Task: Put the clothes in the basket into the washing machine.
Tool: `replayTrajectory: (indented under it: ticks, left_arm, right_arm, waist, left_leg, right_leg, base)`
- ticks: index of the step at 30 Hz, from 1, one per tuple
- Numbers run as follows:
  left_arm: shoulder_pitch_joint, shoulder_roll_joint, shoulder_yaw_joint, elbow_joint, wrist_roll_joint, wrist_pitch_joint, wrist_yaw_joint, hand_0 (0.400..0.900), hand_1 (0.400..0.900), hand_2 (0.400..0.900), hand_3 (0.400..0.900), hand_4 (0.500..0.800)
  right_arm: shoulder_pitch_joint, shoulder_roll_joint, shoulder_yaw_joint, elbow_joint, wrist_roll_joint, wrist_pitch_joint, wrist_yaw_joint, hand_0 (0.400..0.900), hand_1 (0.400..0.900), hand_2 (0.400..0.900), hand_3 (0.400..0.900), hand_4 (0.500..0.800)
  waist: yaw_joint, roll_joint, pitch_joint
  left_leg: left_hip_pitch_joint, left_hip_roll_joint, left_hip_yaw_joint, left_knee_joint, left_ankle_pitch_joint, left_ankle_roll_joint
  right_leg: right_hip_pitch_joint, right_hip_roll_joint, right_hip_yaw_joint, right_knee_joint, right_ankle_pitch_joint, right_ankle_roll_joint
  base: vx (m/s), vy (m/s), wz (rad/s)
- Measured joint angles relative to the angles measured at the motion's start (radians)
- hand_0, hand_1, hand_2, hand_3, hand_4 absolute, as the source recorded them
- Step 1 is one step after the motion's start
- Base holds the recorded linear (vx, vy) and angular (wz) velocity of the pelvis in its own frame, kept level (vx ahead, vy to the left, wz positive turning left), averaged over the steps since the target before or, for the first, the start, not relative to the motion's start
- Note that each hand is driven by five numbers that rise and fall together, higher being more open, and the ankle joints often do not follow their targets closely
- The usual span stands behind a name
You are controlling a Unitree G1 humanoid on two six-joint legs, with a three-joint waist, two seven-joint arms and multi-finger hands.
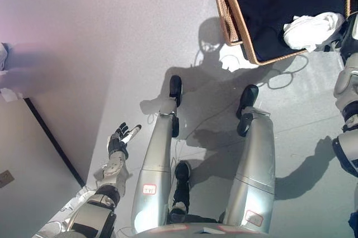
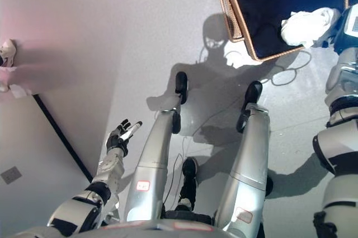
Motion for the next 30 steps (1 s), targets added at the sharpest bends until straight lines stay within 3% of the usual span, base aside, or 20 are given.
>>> replayTrajectory:
  ticks: [5,11,17,24,30]
  left_arm:
    - [0.004,0.0,0.016,0.012,0.0,0.001,0.001,0.9,0.9,0.9,0.9,0.8]
    - [0.001,0.001,0.038,0.049,0.001,0.004,-0.002,0.9,0.9,0.9,0.9,0.8]
    - [0.003,0.009,0.071,0.123,0.001,0.025,-0.003,0.9,0.9,0.9,0.9,0.8]
    - [0.012,0.051,0.092,0.127,0.003,0.025,-0.007,0.9,0.9,0.9,0.9,0.8]
    - [0.041,0.067,0.092,0.128,0.004,0.026,-0.023,0.9,0.9,0.9,0.9,0.8]
  right_arm:
    - [0.094,0.086,-0.12,-0.059,0.244,-0.071,0.084,0.4,0.4,0.4,0.4,0.5]
    - [0.219,0.247,-0.284,-0.133,0.586,-0.14,0.203,0.4,0.4,0.4,0.4,0.5]
    - [0.33,0.416,-0.46,-0.11,0.96,-0.163,0.324,0.4,0.4,0.4,0.4,0.5]
    - [0.339,0.427,-0.699,-0.05,1.394,-0.204,0.4,0.4,0.4,0.4,0.4,0.5]
    - [0.238,0.38,-0.785,-0.03,1.623,-0.229,0.439,0.4,0.4,0.4,0.4,0.5]
  waist:
    - [-0.012,-0.023,-0.025]
    - [-0.035,-0.051,-0.03]
    - [-0.052,-0.064,-0.028]
    - [-0.052,-0.061,-0.03]
    - [-0.042,-0.036,-0.045]
  left_leg:
    - [0.077,0.004,-0.006,-0.055,0.009,0.014]
    - [0.242,0.02,0.005,-0.177,0.028,0.036]
    - [0.456,0.034,0.034,-0.343,0.061,0.057]
    - [0.598,0.032,0.053,-0.487,0.105,0.082]
    - [0.608,0.03,0.071,-0.51,0.113,0.087]
  right_leg:
    - [0.094,0.007,-0.019,-0.078,0.03,0.022]
    - [0.278,0.024,-0.042,-0.243,0.069,0.043]
    - [0.493,0.038,-0.055,-0.428,0.123,0.072]
    - [0.646,0.037,-0.073,-0.595,0.185,0.1]
    - [0.643,0.036,-0.059,-0.609,0.191,0.103]
  base:
    - [0.0,0.026,-0.15]
    - [0.07,-0.012,-0.19]
    - [0.1,0.002,-0.11]
    - [0.06,0.013,-0.02]
    - [0.02,0.007,-0.07]
